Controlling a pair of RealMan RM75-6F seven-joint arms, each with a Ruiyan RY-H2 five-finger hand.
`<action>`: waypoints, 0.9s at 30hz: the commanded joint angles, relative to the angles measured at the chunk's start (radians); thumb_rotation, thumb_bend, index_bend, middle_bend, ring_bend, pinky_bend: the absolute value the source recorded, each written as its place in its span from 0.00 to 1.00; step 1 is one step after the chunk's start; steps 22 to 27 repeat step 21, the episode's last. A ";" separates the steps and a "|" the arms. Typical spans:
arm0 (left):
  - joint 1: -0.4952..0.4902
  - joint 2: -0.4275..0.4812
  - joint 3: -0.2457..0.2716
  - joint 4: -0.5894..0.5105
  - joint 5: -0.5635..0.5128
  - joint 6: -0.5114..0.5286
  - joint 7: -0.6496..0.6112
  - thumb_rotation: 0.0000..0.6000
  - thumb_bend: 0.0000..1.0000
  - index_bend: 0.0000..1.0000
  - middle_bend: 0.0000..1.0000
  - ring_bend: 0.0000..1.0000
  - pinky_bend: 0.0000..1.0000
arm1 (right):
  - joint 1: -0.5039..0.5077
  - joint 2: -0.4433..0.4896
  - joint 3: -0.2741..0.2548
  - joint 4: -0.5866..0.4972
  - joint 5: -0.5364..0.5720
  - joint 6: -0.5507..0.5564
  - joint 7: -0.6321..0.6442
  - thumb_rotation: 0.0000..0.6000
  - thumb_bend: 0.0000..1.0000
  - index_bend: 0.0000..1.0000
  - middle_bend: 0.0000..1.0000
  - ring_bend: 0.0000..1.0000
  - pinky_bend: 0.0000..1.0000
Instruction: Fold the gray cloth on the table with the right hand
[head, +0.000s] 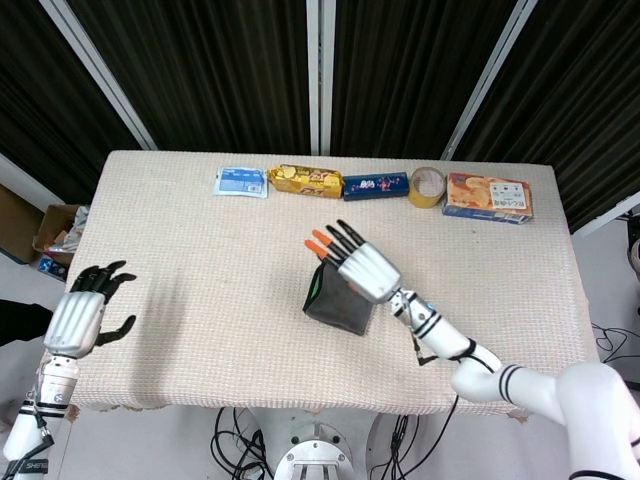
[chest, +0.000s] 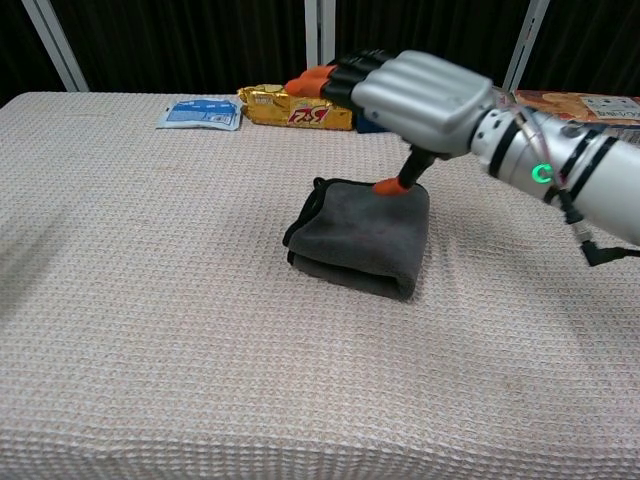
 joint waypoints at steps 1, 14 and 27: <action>0.010 0.011 -0.013 0.018 -0.020 0.022 0.032 1.00 0.28 0.26 0.11 0.15 0.12 | -0.200 0.254 -0.005 -0.283 0.079 0.188 -0.051 1.00 0.15 0.03 0.11 0.00 0.00; 0.086 0.084 0.008 -0.037 -0.006 0.122 0.082 1.00 0.28 0.25 0.11 0.15 0.12 | -0.619 0.698 -0.211 -0.612 0.139 0.403 0.305 1.00 0.20 0.06 0.08 0.00 0.00; 0.137 0.102 0.037 -0.125 0.028 0.183 0.126 1.00 0.28 0.25 0.11 0.15 0.12 | -0.712 0.627 -0.231 -0.506 0.064 0.480 0.394 1.00 0.20 0.06 0.07 0.00 0.00</action>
